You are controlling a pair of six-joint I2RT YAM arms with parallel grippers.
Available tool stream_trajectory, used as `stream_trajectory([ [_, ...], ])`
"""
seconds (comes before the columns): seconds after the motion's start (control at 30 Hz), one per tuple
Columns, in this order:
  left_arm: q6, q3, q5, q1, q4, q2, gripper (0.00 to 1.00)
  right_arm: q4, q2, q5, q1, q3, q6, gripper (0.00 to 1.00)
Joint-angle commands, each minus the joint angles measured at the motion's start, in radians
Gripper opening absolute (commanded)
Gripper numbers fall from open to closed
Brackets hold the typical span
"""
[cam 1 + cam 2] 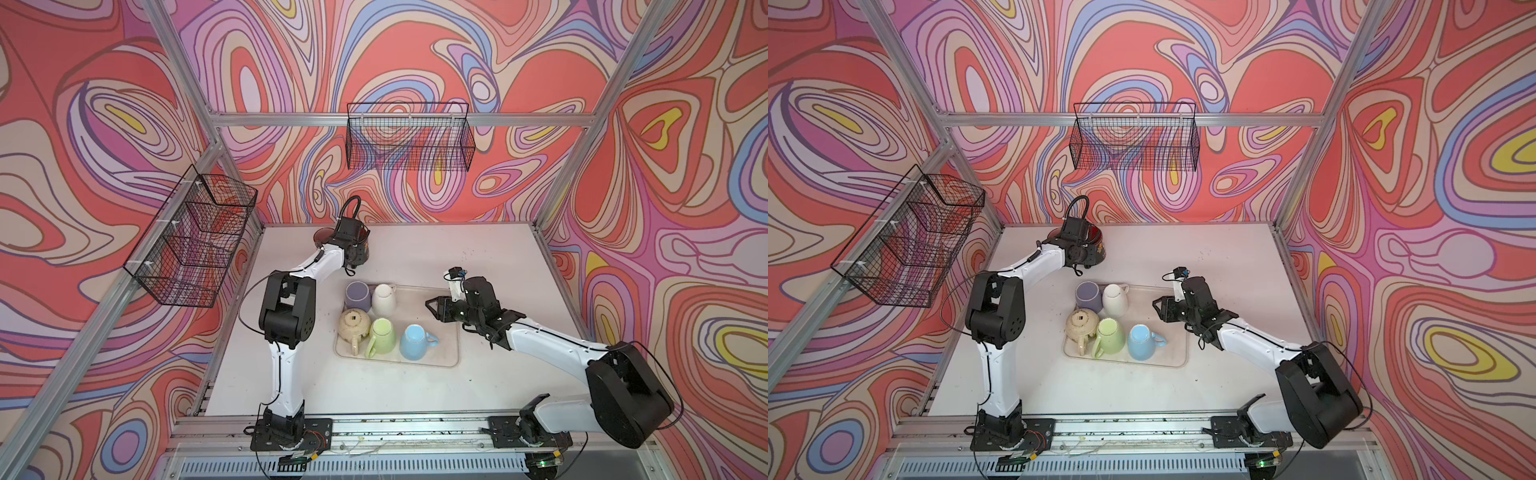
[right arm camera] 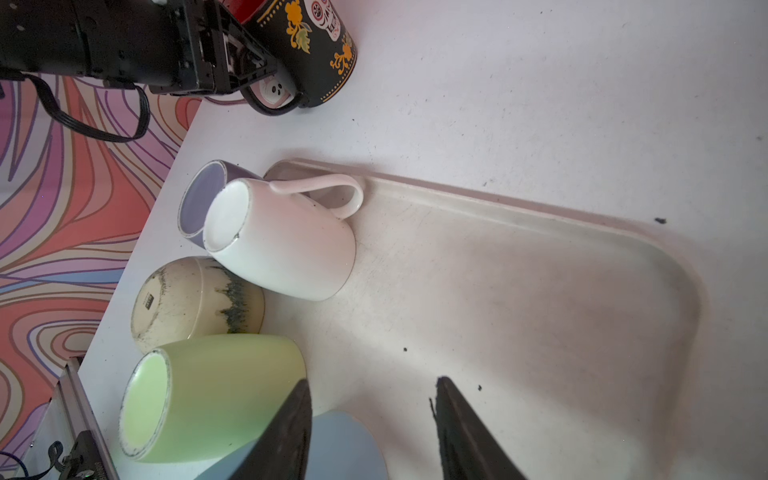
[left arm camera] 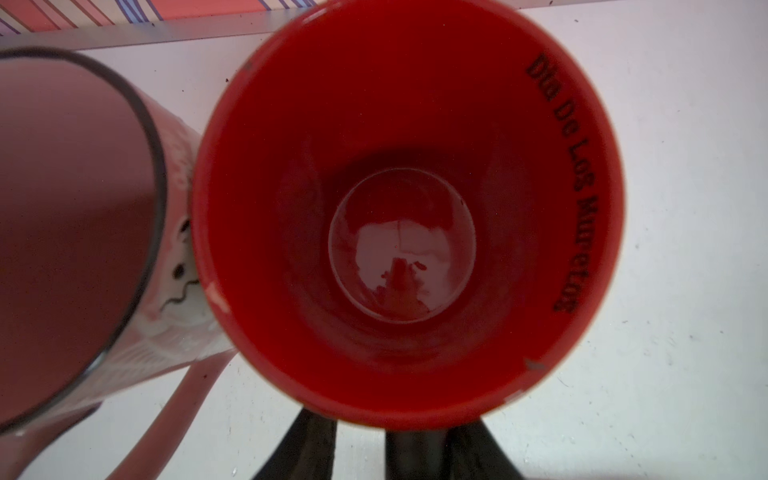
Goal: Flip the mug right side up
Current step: 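Open the left gripper and lift it off the black skull mug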
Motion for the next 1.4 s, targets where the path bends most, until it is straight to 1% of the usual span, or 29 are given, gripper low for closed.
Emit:
stream_trajectory([
  [0.0, 0.003, -0.016, -0.036, 0.007, -0.036, -0.057, 0.46, 0.003, -0.007, -0.001, 0.004, -0.008, -0.010, 0.49],
  [0.13, 0.000, -0.031, -0.041, 0.008, -0.055, -0.111, 0.51, -0.011, -0.017, 0.009, 0.002, -0.004, -0.023, 0.49],
  [0.4, 0.000, -0.054, -0.055, 0.007, -0.112, -0.272, 0.55, -0.076, -0.043, 0.002, 0.002, 0.037, -0.042, 0.50],
  [0.57, 0.006, -0.072, -0.067, 0.007, -0.174, -0.401, 0.61, -0.141, -0.068, -0.009, 0.005, 0.077, -0.054, 0.50],
  [0.7, 0.002, -0.121, -0.040, 0.007, -0.221, -0.523, 0.68, -0.204, -0.076, -0.015, 0.008, 0.114, -0.056, 0.50],
  [0.77, -0.016, -0.159, -0.009, 0.006, -0.248, -0.589, 0.73, -0.240, -0.078, -0.008, 0.021, 0.134, -0.059, 0.50],
  [0.8, -0.031, -0.190, 0.010, 0.006, -0.255, -0.627, 0.78, -0.261, -0.079, 0.002, 0.032, 0.147, -0.061, 0.50],
  [0.83, -0.046, -0.232, 0.032, 0.006, -0.247, -0.672, 0.85, -0.282, -0.080, 0.015, 0.045, 0.160, -0.068, 0.50],
  [0.9, -0.079, -0.321, 0.081, 0.005, -0.218, -0.755, 0.97, -0.327, -0.081, 0.045, 0.074, 0.187, -0.078, 0.50],
  [0.93, -0.096, -0.364, 0.106, 0.004, -0.203, -0.796, 1.00, -0.348, -0.083, 0.061, 0.091, 0.202, -0.084, 0.50],
  [1.07, -0.130, -0.467, 0.183, -0.002, -0.201, -0.909, 1.00, -0.434, -0.081, 0.086, 0.147, 0.260, -0.122, 0.51],
  [1.13, -0.128, -0.497, 0.225, -0.002, -0.222, -0.969, 1.00, -0.472, -0.081, 0.034, 0.159, 0.283, -0.147, 0.54],
  [1.23, -0.118, -0.517, 0.232, -0.002, -0.273, -1.036, 1.00, -0.521, -0.085, 0.031, 0.159, 0.291, -0.149, 0.59],
  [1.3, -0.137, -0.524, 0.229, -0.001, -0.298, -1.062, 1.00, -0.567, -0.082, 0.039, 0.162, 0.298, -0.161, 0.59],
  [1.37, -0.168, -0.541, 0.250, -0.002, -0.307, -1.078, 1.00, -0.591, -0.089, 0.051, 0.169, 0.295, -0.169, 0.59],
])
